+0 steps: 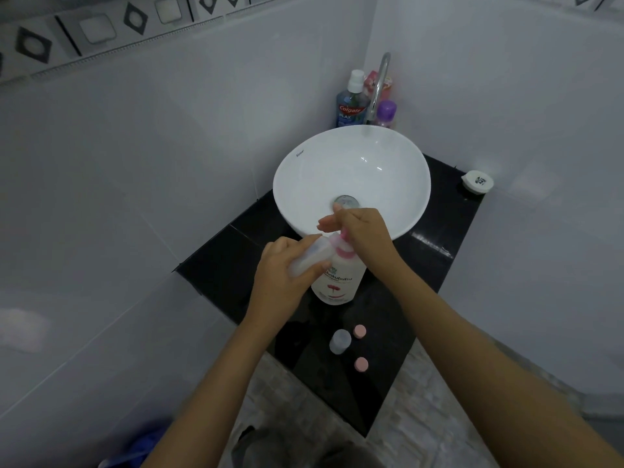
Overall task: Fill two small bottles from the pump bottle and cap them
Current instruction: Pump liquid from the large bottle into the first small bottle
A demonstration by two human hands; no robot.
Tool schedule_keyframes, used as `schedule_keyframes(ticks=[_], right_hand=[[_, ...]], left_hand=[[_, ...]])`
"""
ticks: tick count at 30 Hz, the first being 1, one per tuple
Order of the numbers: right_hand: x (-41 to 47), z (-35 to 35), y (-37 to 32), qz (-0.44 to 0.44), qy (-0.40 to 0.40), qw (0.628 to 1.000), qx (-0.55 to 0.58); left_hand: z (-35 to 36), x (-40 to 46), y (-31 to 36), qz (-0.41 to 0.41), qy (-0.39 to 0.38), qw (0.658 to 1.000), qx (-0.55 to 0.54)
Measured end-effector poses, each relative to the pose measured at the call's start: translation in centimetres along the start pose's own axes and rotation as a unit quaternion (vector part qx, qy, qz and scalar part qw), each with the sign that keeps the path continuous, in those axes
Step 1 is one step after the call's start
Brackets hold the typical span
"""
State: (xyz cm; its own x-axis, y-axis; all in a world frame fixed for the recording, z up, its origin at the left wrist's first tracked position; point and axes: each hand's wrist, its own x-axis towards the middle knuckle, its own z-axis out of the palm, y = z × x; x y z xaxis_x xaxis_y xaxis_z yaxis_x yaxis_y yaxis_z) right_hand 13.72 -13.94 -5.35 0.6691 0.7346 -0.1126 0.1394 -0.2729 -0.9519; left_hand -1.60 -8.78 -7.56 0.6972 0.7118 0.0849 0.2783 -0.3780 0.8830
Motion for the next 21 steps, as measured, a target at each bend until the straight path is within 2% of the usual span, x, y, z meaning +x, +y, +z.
schedule_keyframes(ticks=[7, 21], right_hand=[[-0.6, 1.2, 1.2, 0.009, 0.033, 0.999, -0.013], [-0.4, 1.0, 1.3, 0.001, 0.027, 0.999, -0.024]], left_hand=[[0.4, 0.1, -1.2, -0.027, -0.02, 0.999, 0.01], [0.2, 0.2, -1.4, -0.021, -0.028, 0.999, 0.002]])
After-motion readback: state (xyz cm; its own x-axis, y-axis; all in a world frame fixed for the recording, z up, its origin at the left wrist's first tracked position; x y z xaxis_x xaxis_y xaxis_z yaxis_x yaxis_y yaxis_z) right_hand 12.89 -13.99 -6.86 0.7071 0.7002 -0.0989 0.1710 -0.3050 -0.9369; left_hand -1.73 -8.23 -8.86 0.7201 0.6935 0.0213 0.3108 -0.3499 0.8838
